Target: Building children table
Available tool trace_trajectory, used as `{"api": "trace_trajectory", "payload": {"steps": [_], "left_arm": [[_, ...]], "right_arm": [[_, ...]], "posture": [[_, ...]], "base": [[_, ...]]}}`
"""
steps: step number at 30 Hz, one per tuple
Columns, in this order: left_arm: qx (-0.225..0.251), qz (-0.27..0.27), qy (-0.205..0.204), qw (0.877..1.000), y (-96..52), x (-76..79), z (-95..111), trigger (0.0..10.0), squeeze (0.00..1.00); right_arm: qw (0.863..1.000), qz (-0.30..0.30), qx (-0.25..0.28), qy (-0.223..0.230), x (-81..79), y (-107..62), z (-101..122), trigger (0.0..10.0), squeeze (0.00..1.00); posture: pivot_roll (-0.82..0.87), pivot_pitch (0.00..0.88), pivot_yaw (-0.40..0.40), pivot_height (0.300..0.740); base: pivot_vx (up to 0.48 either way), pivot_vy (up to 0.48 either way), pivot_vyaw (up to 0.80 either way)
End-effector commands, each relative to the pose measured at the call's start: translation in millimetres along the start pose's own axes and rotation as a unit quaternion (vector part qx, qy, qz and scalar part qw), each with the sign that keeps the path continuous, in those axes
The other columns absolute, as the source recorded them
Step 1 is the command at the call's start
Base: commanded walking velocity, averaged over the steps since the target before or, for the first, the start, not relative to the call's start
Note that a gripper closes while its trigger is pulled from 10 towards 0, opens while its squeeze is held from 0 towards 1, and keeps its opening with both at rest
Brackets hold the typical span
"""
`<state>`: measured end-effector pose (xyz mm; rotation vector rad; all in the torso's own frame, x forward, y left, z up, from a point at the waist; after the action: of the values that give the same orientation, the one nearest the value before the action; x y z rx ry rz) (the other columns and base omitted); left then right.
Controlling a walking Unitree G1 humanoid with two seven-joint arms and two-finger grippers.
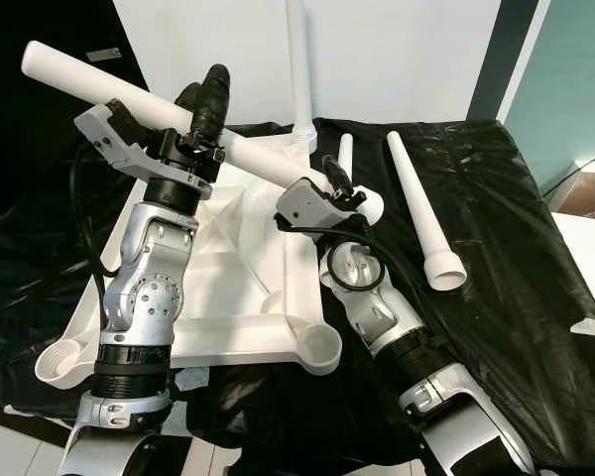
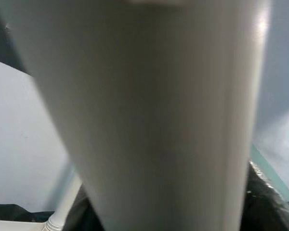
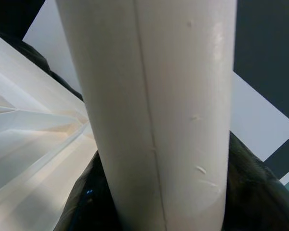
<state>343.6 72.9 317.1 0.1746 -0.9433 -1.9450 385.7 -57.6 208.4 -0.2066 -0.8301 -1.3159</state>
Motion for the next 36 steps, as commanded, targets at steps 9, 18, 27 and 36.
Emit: {"api": "trace_trajectory", "payload": {"steps": [9,18,27,36], "left_arm": [[0.006,-0.063,-0.004,0.998,1.1,21.8,-0.7,0.0,0.00],[-0.009,-0.097,0.029,0.995,-4.2,29.1,-7.9,0.0,0.00],[-0.016,-0.152,0.031,0.988,-8.7,45.9,-12.2,0.0,0.00],[-0.011,-0.150,0.027,0.988,-8.3,46.3,-8.8,0.0,0.00]], "right_arm": [[1.000,0.025,0.013,-0.008,-15.5,-5.6,3.3,10.0,0.00],[0.982,0.143,-0.017,0.126,-22.4,-6.9,16.6,10.0,0.19],[0.937,0.340,-0.027,0.075,-4.2,-23.5,12.9,10.0,0.00],[0.911,0.405,-0.067,0.030,6.2,-31.3,-14.9,6.5,0.00]], "posture": [[0.01,0.000,0.085,0.740],[0.01,0.000,0.088,0.740],[0.00,0.000,0.087,0.740],[0.00,0.000,0.082,0.740]], "base": [[0.000,0.000,0.00],[0.000,0.000,0.00],[0.000,0.000,0.00],[0.000,0.000,0.00]]}}
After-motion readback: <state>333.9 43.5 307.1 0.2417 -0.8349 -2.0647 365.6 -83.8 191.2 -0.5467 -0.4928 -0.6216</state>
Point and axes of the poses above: a point about 5 cm out from each wrist's last joint towards the gripper, its own y axis pointing out of the wrist towards the gripper, its own z axis along the axis of the wrist's last joint, x = y × z, the point moved 5 cm from there along y, pointing out of the wrist towards the gripper, and after that the axes turned 10 degrees about y, right-handed, at the moved point
